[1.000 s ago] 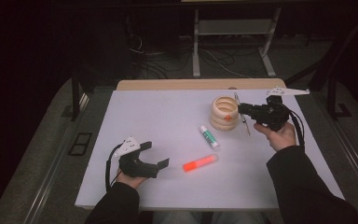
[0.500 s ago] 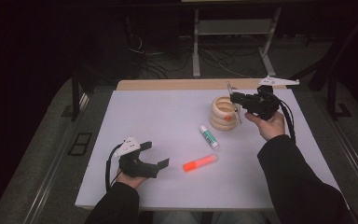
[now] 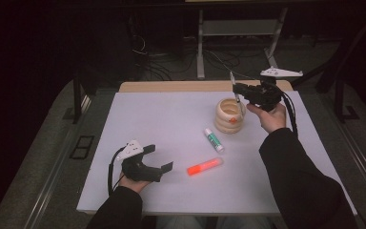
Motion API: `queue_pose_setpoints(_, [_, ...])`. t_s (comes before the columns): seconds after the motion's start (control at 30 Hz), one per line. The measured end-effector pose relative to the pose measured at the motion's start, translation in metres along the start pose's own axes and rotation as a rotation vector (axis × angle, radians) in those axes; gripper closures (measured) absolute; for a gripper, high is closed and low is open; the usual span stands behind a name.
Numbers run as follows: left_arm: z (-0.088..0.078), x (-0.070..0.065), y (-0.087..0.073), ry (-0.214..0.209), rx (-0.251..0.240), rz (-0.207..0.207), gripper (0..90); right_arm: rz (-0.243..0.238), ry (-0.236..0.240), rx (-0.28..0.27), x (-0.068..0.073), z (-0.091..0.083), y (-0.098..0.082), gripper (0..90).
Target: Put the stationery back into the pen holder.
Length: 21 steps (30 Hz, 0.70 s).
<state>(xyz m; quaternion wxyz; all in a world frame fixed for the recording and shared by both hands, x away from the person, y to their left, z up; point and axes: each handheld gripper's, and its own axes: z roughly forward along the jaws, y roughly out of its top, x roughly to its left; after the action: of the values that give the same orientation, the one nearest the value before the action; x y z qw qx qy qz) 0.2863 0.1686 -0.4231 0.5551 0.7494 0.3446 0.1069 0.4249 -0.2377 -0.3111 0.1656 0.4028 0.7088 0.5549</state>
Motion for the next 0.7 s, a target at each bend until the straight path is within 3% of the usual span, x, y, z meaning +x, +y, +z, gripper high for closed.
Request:
queue_pose_setpoints(0.27, [0.0,0.0,0.0,-0.001,0.0,-0.001,0.0,0.001,-0.021,-0.01,-0.008,0.01,0.006,78.7])
queue_pose_setpoints(0.7, [0.0,0.0,0.0,-0.002,-0.001,0.0,0.0,0.029,-0.043,-0.049,-0.022,0.027,-0.001,78.7])
